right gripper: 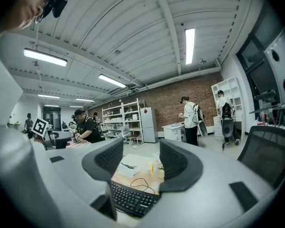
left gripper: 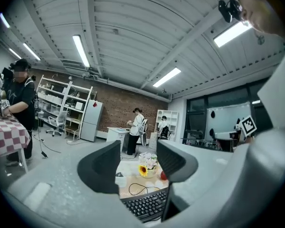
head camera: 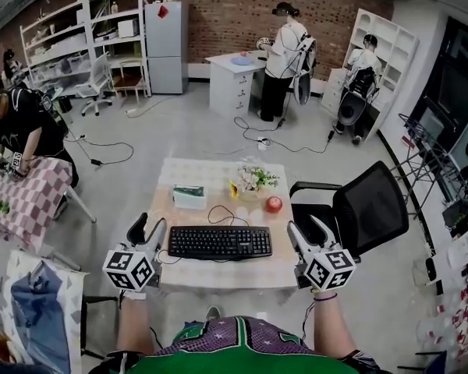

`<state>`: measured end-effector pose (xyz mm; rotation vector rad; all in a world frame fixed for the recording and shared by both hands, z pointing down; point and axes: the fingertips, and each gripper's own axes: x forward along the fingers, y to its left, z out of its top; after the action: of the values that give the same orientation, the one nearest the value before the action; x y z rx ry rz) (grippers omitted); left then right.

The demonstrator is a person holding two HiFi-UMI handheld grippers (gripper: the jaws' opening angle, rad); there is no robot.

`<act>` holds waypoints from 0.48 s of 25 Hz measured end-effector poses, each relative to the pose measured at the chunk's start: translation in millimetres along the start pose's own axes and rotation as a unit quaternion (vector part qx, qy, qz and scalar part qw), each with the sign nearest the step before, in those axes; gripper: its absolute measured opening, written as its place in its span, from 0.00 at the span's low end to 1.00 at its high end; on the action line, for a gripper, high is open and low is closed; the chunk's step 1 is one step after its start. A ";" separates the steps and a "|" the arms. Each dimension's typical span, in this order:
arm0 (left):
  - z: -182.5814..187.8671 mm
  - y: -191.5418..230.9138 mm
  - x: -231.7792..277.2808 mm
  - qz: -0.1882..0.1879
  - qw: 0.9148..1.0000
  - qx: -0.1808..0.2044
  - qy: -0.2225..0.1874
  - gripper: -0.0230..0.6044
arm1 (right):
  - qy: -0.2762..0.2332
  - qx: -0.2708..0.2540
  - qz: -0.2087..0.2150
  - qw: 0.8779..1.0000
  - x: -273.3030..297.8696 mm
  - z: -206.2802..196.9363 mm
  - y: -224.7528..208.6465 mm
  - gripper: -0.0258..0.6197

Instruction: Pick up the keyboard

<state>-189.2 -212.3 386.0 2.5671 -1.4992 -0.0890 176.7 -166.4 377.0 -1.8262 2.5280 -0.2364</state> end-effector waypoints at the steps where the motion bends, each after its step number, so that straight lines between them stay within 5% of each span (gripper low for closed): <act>1: -0.8 1.3 2.8 -0.007 1.000 -0.014 -0.001 0.42 | 0.006 0.007 0.002 1.000 4.0 -3.0 -1.0 0.44; 12: -66.2 30.6 39.8 -0.010 0.995 -0.009 0.103 0.47 | 0.085 0.049 -0.013 0.995 45.6 -61.6 -17.3 0.49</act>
<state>-186.9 -254.1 457.8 2.4892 -1.3912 0.1530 172.4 -207.7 443.7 -1.8777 2.5487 -0.5275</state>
